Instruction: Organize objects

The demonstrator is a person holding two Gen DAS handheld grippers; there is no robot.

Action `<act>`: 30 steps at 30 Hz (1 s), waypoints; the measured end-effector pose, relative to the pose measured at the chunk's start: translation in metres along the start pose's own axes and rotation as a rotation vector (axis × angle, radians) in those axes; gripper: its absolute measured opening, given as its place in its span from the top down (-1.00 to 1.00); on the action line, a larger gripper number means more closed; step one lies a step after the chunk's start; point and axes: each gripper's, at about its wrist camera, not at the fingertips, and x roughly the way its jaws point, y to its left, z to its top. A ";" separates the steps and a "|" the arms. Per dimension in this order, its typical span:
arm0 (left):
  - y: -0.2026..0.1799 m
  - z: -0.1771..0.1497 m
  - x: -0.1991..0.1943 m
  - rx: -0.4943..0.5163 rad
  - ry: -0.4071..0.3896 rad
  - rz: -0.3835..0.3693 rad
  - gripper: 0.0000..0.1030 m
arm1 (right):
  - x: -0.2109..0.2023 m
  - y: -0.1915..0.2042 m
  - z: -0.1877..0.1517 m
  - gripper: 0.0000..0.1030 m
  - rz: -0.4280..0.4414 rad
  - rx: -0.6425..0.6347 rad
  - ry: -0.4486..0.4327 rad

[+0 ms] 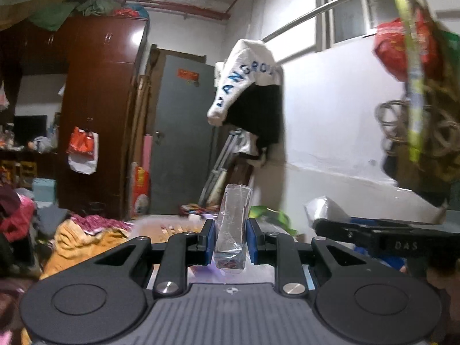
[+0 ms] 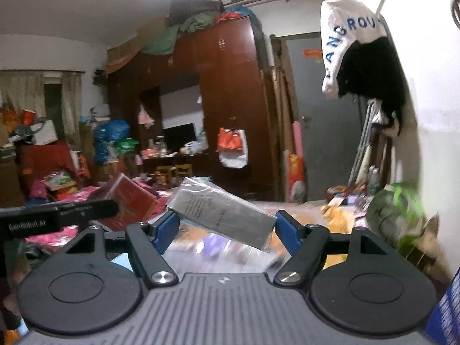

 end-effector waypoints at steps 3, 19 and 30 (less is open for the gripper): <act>0.011 0.020 0.041 -0.013 0.055 0.049 0.48 | 0.035 -0.009 0.018 -0.48 -0.021 -0.014 0.030; 0.026 -0.030 0.021 -0.017 0.023 0.085 -0.85 | 0.034 -0.014 -0.013 -1.00 -0.048 -0.109 0.091; 0.001 -0.021 0.033 0.046 0.131 0.179 -0.88 | 0.030 -0.024 0.051 -1.00 -0.108 -0.116 0.026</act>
